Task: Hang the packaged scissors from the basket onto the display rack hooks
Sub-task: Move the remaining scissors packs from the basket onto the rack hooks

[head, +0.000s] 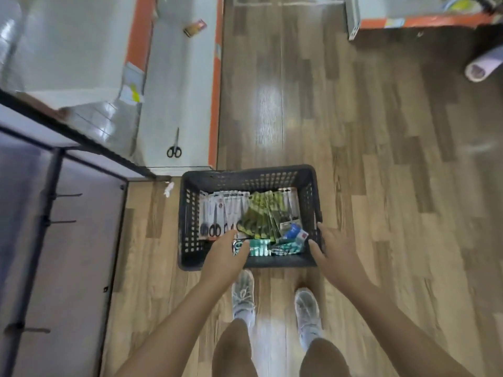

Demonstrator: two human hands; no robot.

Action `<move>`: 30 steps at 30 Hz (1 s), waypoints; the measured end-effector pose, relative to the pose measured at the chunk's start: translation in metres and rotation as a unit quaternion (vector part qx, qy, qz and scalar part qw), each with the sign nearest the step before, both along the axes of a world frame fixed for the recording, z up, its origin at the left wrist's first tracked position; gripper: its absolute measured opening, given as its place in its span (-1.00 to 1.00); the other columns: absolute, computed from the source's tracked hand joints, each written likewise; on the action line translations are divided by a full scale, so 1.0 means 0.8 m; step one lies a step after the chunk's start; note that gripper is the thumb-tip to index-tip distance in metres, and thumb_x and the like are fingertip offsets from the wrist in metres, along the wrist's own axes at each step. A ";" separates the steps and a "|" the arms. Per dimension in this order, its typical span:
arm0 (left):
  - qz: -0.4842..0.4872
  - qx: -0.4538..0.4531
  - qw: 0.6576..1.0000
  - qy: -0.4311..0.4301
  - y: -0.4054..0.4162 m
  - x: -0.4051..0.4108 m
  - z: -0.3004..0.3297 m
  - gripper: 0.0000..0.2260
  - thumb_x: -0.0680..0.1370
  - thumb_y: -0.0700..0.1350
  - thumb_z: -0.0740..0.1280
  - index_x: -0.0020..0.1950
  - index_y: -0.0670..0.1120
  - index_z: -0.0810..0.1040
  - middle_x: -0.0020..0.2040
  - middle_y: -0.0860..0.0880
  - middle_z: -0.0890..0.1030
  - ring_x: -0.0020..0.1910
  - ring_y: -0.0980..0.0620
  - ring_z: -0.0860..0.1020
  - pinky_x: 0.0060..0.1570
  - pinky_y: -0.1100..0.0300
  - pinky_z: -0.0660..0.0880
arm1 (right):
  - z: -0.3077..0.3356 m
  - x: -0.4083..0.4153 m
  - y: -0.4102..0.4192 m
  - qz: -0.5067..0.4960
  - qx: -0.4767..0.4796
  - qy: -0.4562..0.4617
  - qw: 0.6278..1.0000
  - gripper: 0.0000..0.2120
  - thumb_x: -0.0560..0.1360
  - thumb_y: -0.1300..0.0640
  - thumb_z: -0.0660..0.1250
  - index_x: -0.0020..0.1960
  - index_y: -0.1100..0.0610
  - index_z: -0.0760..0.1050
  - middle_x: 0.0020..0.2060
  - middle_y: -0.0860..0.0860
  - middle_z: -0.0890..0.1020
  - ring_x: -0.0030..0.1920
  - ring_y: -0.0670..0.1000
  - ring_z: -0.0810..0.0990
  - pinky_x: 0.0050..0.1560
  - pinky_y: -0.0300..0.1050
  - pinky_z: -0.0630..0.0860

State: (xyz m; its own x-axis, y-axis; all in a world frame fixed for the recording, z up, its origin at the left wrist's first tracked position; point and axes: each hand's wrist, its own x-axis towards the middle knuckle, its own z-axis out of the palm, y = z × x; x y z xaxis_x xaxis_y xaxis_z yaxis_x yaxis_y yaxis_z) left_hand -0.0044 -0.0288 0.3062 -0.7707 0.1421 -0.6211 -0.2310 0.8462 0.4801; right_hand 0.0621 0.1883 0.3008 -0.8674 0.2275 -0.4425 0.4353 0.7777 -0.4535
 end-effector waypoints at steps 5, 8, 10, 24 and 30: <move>-0.076 -0.028 0.997 -0.008 -0.011 -0.036 -0.139 -0.53 0.60 0.09 0.17 0.45 -0.09 0.29 0.38 -0.03 0.42 0.33 0.00 0.40 0.28 0.04 0.39 | -0.117 -0.037 -0.022 -0.107 -0.057 0.010 0.993 -0.54 0.60 0.07 0.17 0.45 0.17 0.24 0.41 0.03 0.35 0.39 -0.01 0.31 0.29 -0.19 0.24; -0.148 -0.055 0.987 0.004 -0.005 -0.048 -0.227 -0.59 0.61 0.06 0.15 0.38 -0.15 0.35 0.32 -0.07 0.46 0.29 -0.01 0.41 0.20 0.12 0.36 | -0.208 -0.047 -0.021 -0.116 -0.061 -0.007 0.991 -0.49 0.60 0.03 0.15 0.49 0.14 0.16 0.45 0.00 0.27 0.42 -0.02 0.26 0.32 -0.17 0.23; -0.187 -0.071 0.980 0.010 0.001 -0.052 -0.291 -0.60 0.62 0.05 0.14 0.36 -0.16 0.35 0.29 -0.10 0.46 0.27 -0.03 0.40 0.18 0.11 0.35 | -0.273 -0.053 -0.018 -0.128 -0.068 0.000 0.989 -0.48 0.59 0.02 0.17 0.50 0.14 0.15 0.46 0.02 0.26 0.44 -0.01 0.24 0.36 -0.15 0.19; -0.212 -0.042 0.964 0.156 0.076 -0.121 -0.559 -0.62 0.60 0.02 0.17 0.33 -0.17 0.37 0.27 -0.13 0.46 0.28 -0.07 0.37 0.18 0.08 0.35 | -0.510 -0.174 0.001 0.027 0.060 0.135 0.989 -0.47 0.59 0.01 0.17 0.49 0.18 0.15 0.43 0.08 0.30 0.42 0.06 0.25 0.42 -0.02 0.20; -0.193 -0.032 0.957 0.216 0.106 -0.146 -0.593 -0.59 0.60 0.04 0.17 0.37 -0.16 0.31 0.40 -0.14 0.34 0.39 -0.09 0.27 0.32 0.05 0.27 | -0.532 -0.212 0.004 0.073 0.123 0.194 0.970 -0.50 0.59 0.05 0.17 0.47 0.17 0.16 0.40 0.10 0.33 0.38 0.09 0.31 0.33 -0.03 0.25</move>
